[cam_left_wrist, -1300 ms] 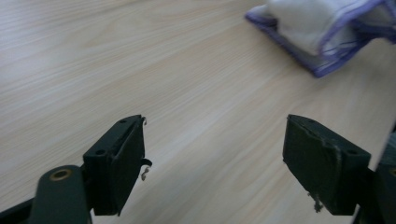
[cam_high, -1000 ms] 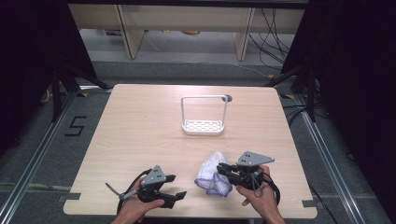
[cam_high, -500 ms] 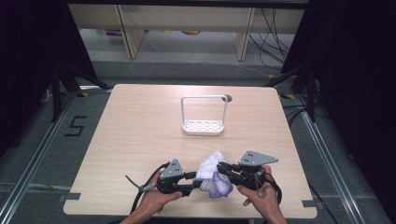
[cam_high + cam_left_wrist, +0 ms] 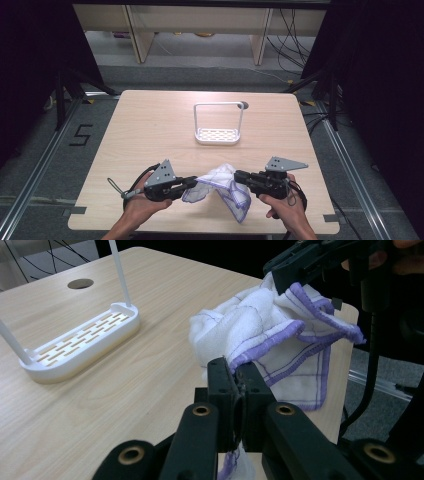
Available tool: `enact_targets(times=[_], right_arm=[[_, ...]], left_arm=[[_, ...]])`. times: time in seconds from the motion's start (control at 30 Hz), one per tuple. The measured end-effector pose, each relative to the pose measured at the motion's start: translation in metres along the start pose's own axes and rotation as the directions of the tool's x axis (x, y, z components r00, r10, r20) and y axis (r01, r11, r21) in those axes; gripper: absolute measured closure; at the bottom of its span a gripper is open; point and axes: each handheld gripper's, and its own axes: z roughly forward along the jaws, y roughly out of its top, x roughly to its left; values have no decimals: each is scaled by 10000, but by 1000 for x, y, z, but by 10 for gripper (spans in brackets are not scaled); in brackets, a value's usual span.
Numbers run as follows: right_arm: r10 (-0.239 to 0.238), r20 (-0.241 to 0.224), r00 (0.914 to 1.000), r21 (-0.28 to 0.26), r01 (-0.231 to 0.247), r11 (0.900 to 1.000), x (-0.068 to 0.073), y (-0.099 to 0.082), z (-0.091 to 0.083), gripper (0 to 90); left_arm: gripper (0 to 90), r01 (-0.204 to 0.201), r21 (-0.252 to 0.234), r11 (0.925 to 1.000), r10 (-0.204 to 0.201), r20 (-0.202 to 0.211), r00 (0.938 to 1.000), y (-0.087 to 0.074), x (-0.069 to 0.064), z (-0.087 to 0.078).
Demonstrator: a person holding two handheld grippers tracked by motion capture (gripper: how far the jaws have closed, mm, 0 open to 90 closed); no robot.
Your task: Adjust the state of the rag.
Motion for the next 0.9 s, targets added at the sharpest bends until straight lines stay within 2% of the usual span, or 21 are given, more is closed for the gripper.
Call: enact_targets(times=[0.07, 0.13, 0.2, 0.23, 0.27, 0.3, 0.33, 0.37, 0.4, 0.47, 0.5, 0.53, 0.6, 0.67, 0.7, 0.73, 0.77, 0.8, 0.83, 0.87, 0.9], right_arm=[[80, -211, 9997, -19, -81, 10000, -4, -1, 4, 820], [517, -304, 9982, 112, -514, 9986, -5, -2, 7, 820], [494, -244, 9985, 221, -489, 9986, -7, -2, 7, 823], [181, -45, 9998, 199, -180, 9996, -10, -2, 8, 824], [202, 219, 9996, 290, -208, 9994, -17, -1, 10, 828], [278, 359, 9990, 374, -292, 9989, -21, -1, 11, 830], [278, 359, 9990, 374, -292, 9989, -21, -1, 11, 830], [395, 579, 9975, 581, -429, 9974, -24, -1, 13, 831], [-105, 896, 9959, 550, 55, 9985, -32, -1, 16, 832], [233, 1045, 9942, 780, -316, 9965, -39, -1, 22, 832], [-161, 1400, 9900, 933, 30, 9956, -50, -1, 27, 832], [-161, 1400, 9900, 933, 30, 9956, -50, -1, 27, 832], [303, 1447, 9890, 1075, -461, 9931, -58, -1, 32, 831], [131, 1824, 9831, 1434, -398, 9889, -71, -1, 37, 831], [353, 1760, 9838, 1492, -621, 9868, -78, -3, 41, 831], [544, 1928, 9797, 1591, -859, 9835, -83, -5, 45, 830], [278, 2046, 9784, 1751, -645, 9824, -91, -7, 48, 830], [257, 2227, 9745, 2027, -721, 9766, -96, -9, 51, 829], [289, 2179, 9755, 2038, -744, 9762, -100, -11, 54, 829], [402, 2212, 9744, 2305, -923, 9687, -104, -12, 56, 824], [402, 2212, 9744, 2305, -923, 9687, -104, -12, 56, 824]], left_arm=[[869, 33, 189, 9998, -32, -24, 10000, -4, 3, 1], [870, 161, 225, 9996, -157, -187, 9997, -7, 7, 2], [871, 94, 336, 9994, -82, -362, 9993, -8, 10, 3], [871, 58, 435, 9990, -35, -513, 9987, -9, 15, 2], [872, 264, 442, 9987, -229, -794, 9966, -12, 27, 2], [872, 264, 442, 9987, -229, -794, 9966, -12, 27, 2], [872, 350, 402, 9986, -311, -934, 9951, -14, 34, 3], [872, 545, 425, 9976, -497, -1073, 9930, -17, 39, 4], [872, 671, 460, 9967, -620, -1051, 9925, -19, 45, 5], [872, 859, 555, 9948, -790, -1163, 9901, -24, 53, 8], [871, 998, 565, 9934, -927, -1170, 9888, -27, 56, 8], [871, 1133, 505, 9923, -1070, -1146, 9876, -28, 59, 9], [870, 1257, 540, 9906, -1190, -1139, 9863, -31, 63, 10], [869, 1249, 732, 9895, -1150, -1267, 9852, -34, 70, 14], [869, 1303, 817, 9881, -1182, -1386, 9833, -37, 74, 16], [868, 1421, 820, 9864, -1288, -1492, 9804, -41, 79, 19], [868, 1581, 984, 9825, -1412, -1598, 9770, -46, 84, 22], [867, 1642, 957, 9818, -1468, -1666, 9750, -51, 88, 25], [864, 1624, 1114, 9804, -1402, -1842, 9728, -56, 92, 27], [850, 1664, 1468, 9751, -1378, -1873, 9726, -65, 97, 31], [825, 1664, 1468, 9751, -1378, -1873, 9726, -65, 97, 31]])
